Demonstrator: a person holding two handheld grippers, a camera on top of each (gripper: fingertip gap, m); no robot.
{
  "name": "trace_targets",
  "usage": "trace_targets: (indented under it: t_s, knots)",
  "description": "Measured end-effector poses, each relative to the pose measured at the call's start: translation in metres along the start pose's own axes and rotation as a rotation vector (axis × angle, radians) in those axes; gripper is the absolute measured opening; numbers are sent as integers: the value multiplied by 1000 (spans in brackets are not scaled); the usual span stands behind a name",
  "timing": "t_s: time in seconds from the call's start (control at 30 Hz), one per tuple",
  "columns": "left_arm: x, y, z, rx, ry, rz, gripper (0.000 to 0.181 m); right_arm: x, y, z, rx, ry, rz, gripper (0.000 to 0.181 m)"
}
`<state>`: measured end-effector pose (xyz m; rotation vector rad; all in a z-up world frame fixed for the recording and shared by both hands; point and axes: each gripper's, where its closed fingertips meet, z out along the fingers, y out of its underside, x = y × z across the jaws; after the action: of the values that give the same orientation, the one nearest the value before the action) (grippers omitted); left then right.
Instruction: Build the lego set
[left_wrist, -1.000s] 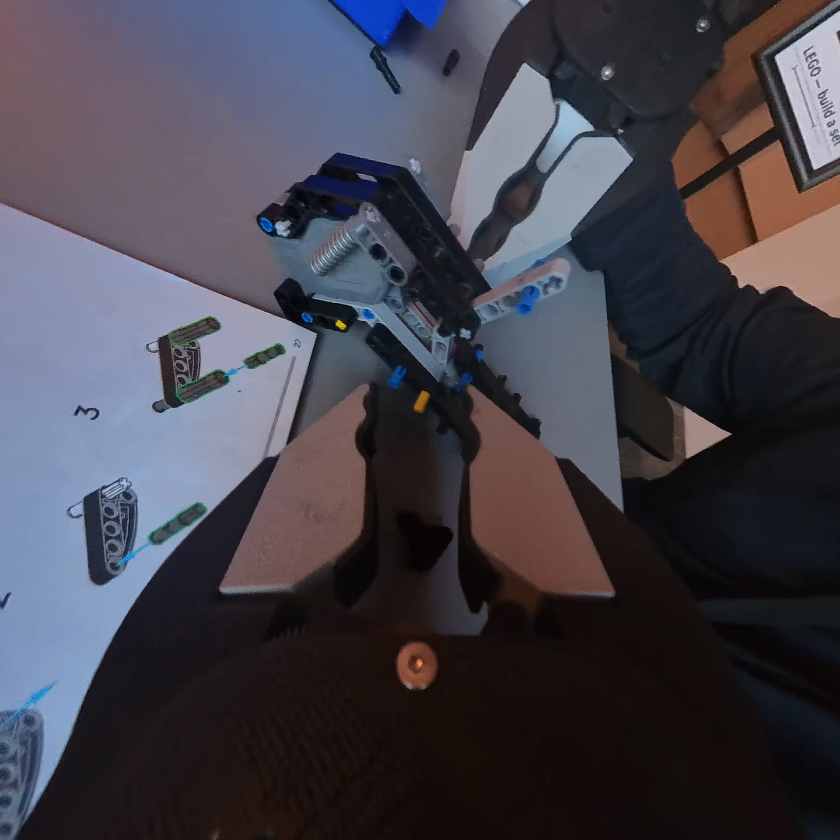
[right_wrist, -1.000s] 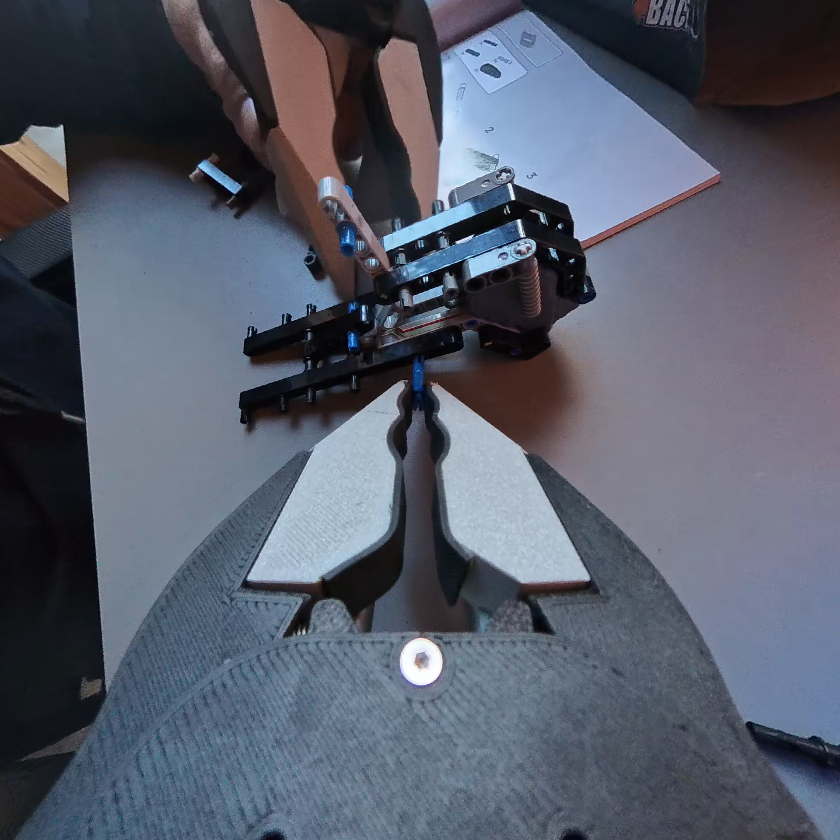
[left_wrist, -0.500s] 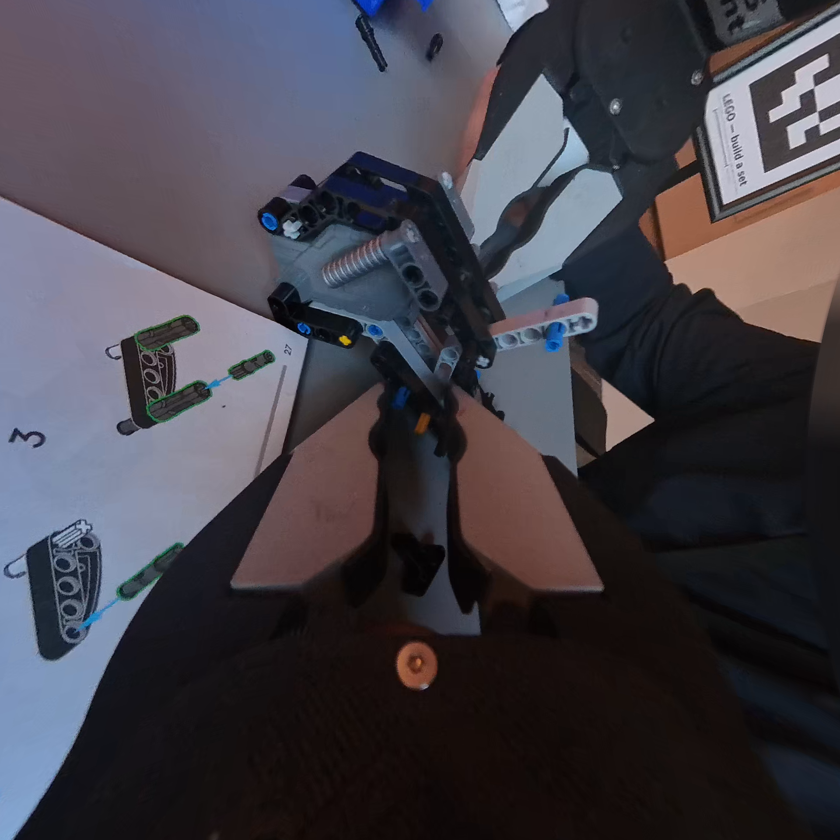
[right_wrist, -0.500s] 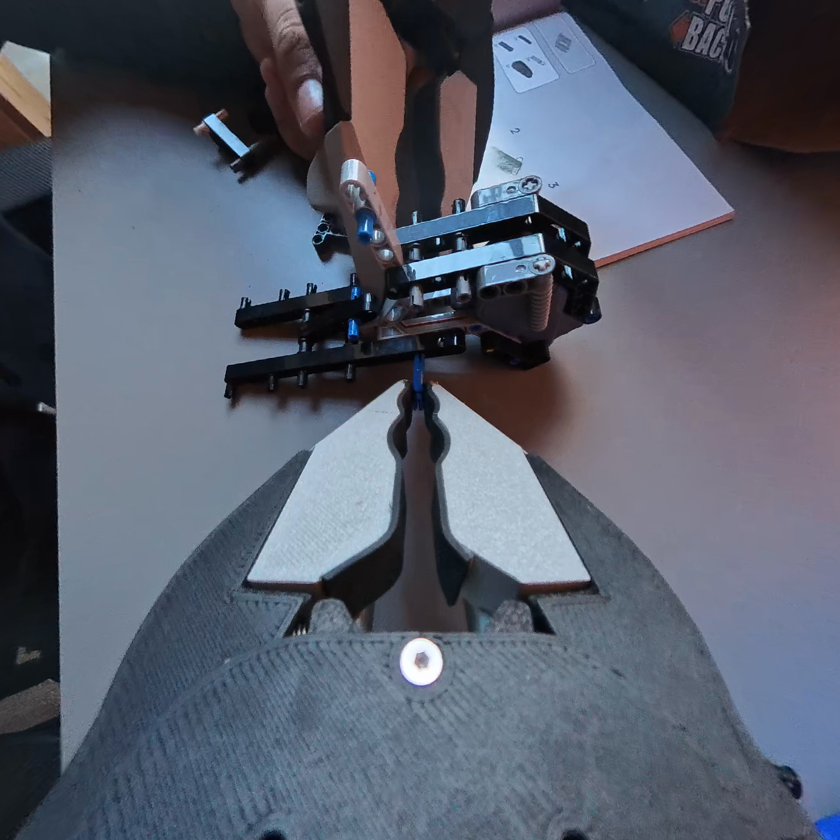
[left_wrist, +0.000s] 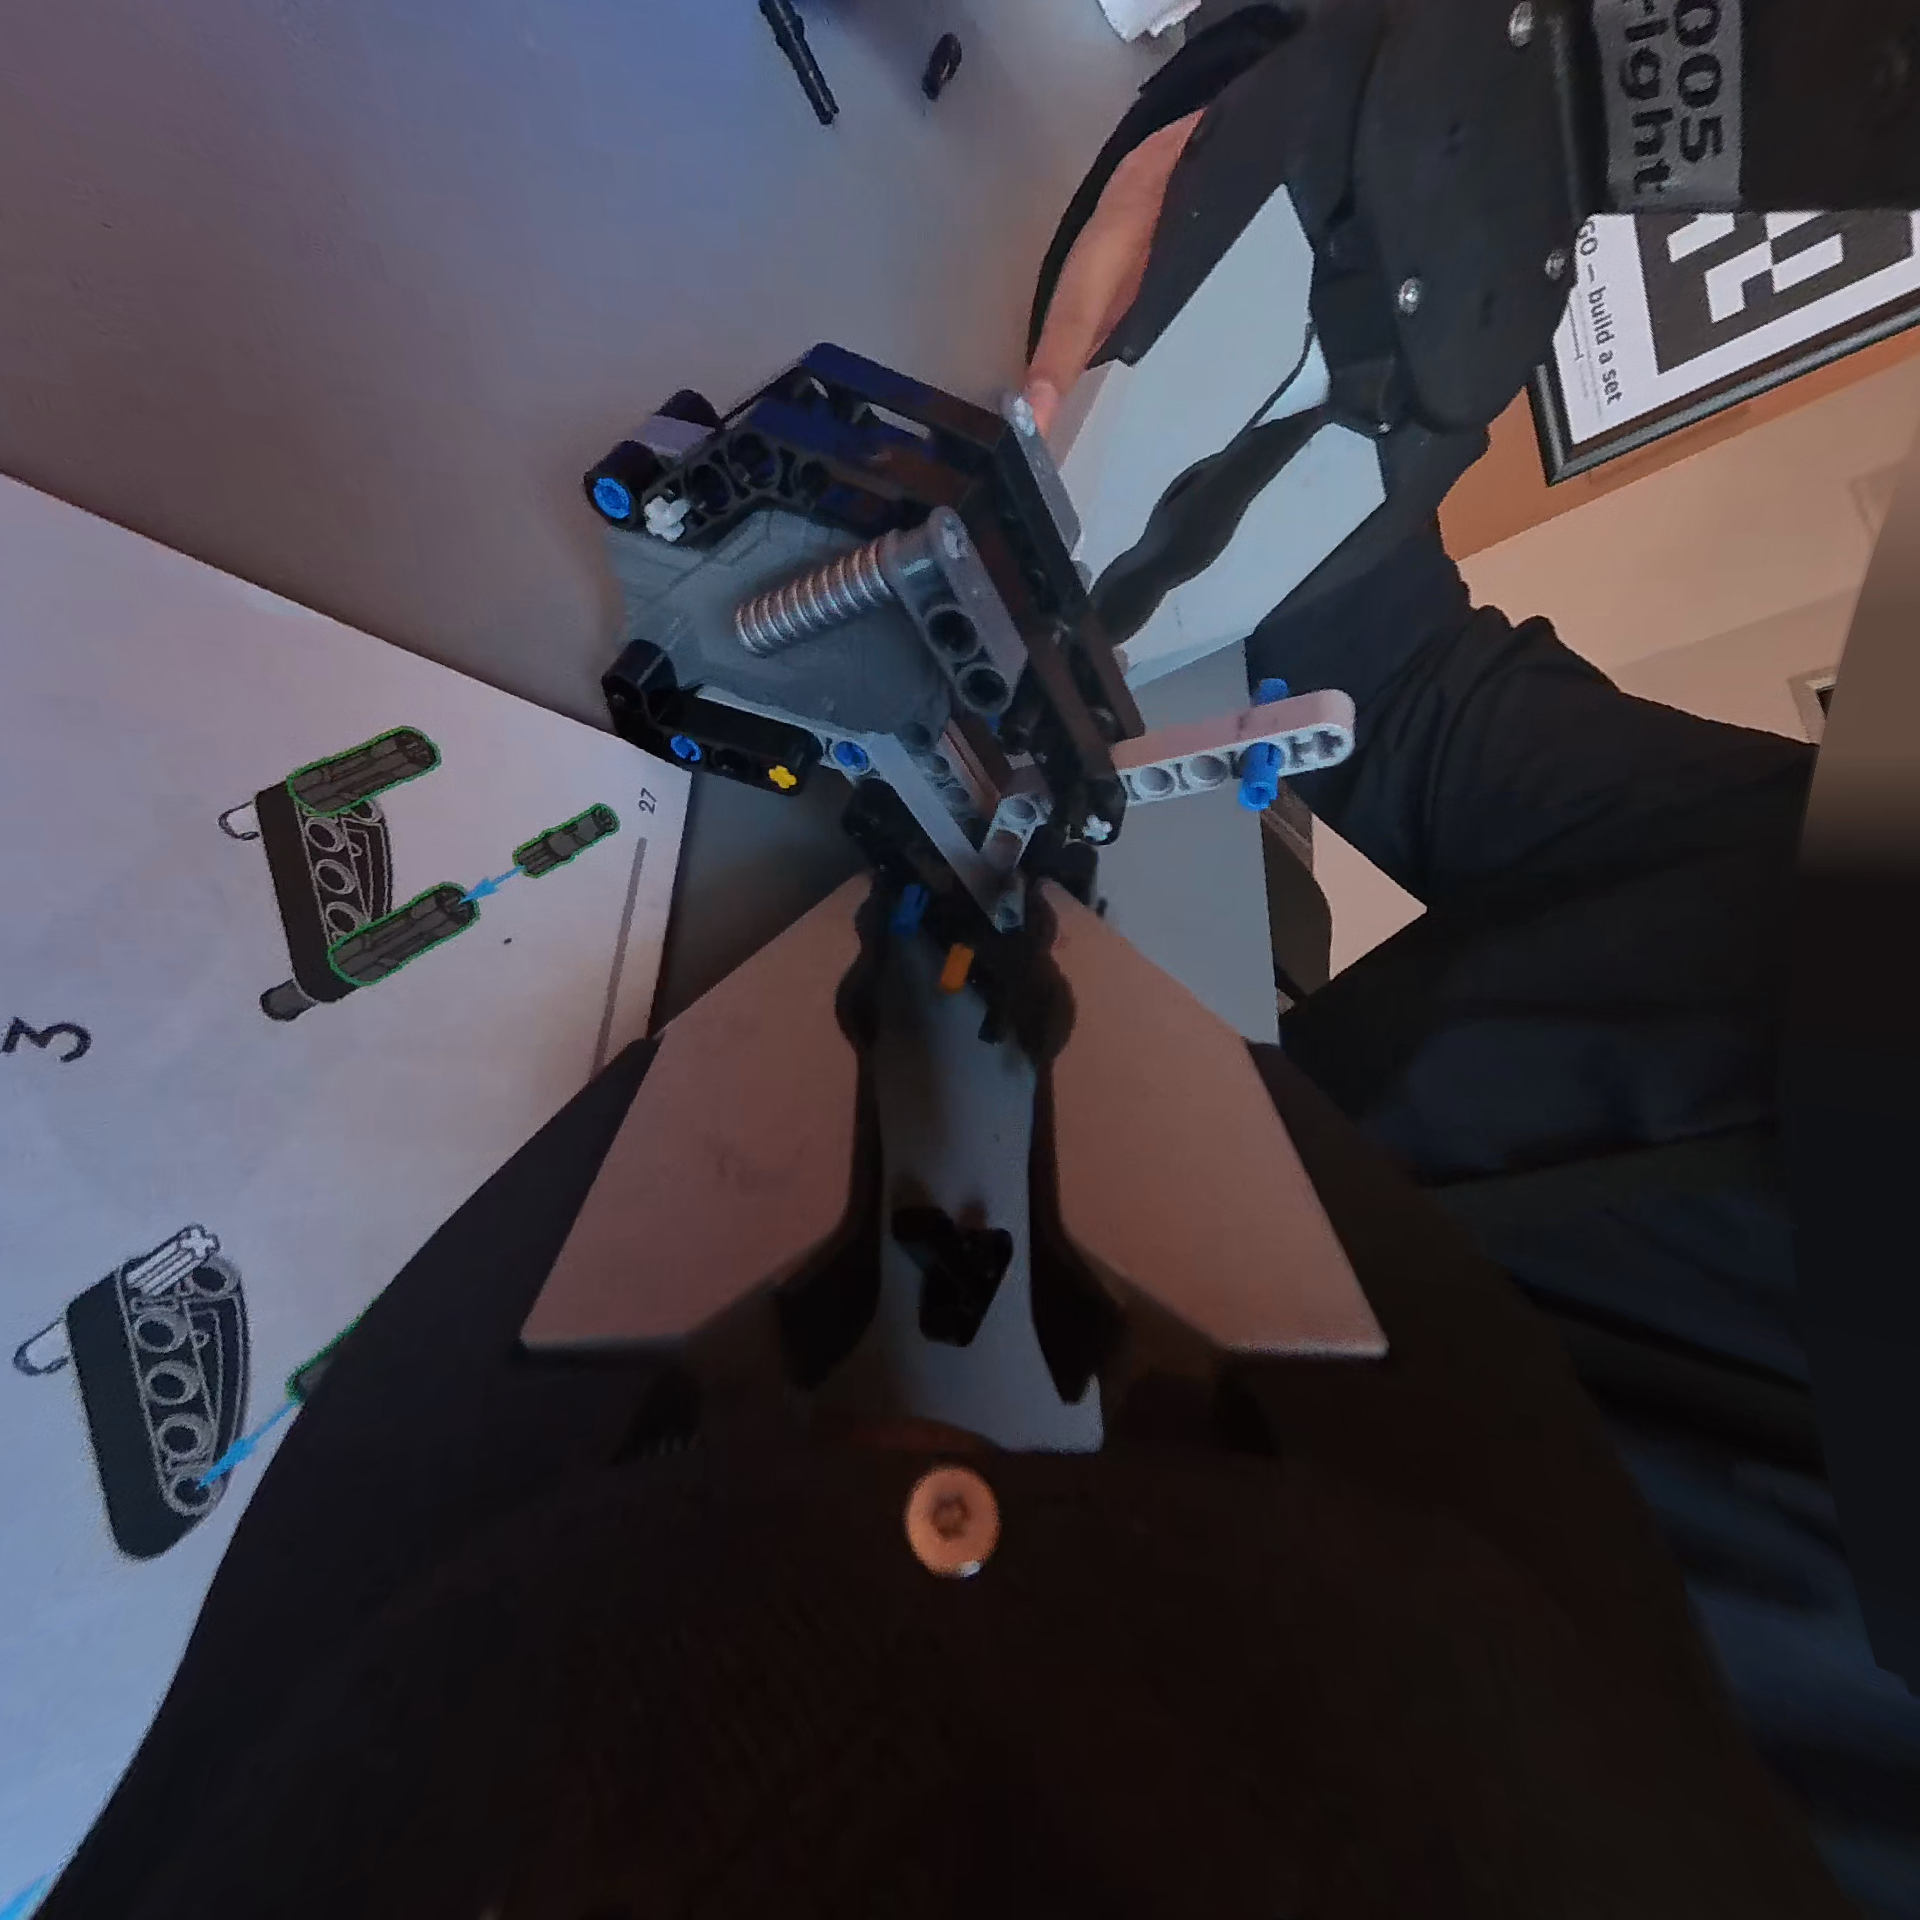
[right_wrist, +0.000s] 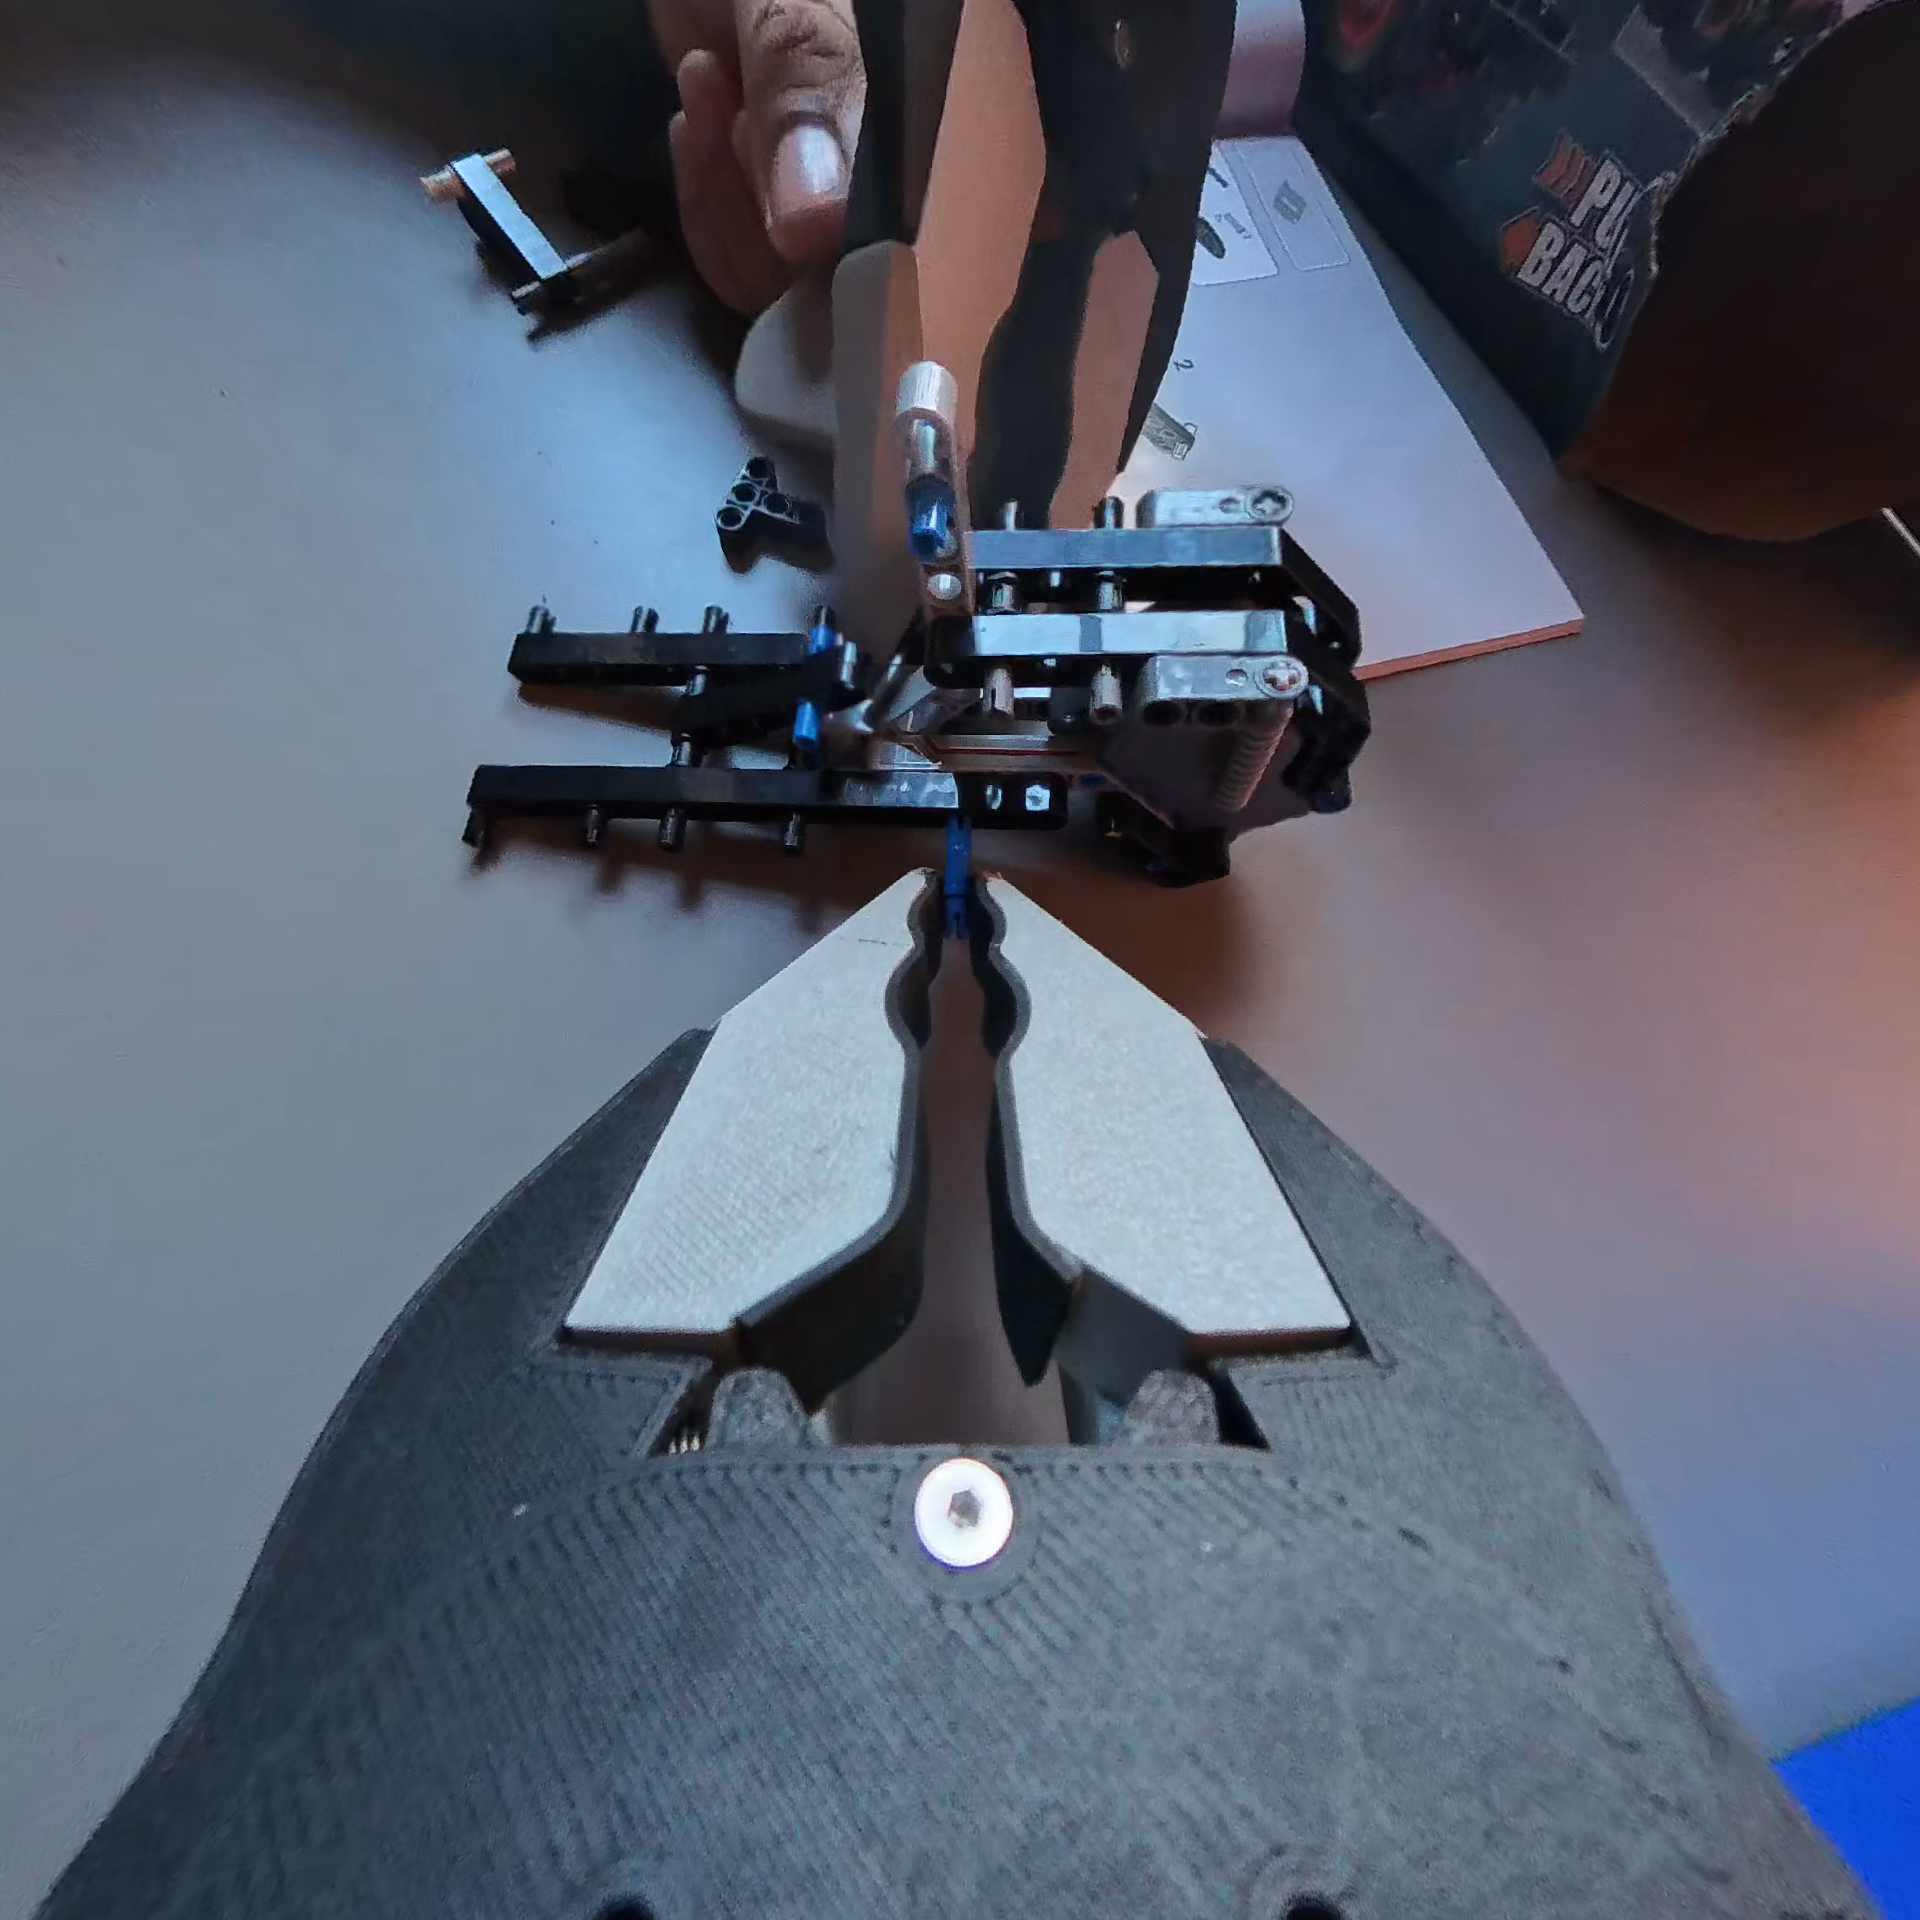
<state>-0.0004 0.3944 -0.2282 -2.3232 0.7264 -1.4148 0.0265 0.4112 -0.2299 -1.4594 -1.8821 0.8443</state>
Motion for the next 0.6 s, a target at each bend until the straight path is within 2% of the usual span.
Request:
trace_targets:
  t_s: [0.27, 0.6]
  knots:
    - [-2, -3, -2, 19, 11, -35, 20, -1, -1, 1, 0, 2, 11, 2]
    - [-3, -4, 0, 60, -51, -16, 21, 0, 4, 3, -34, 30, 25, 1]
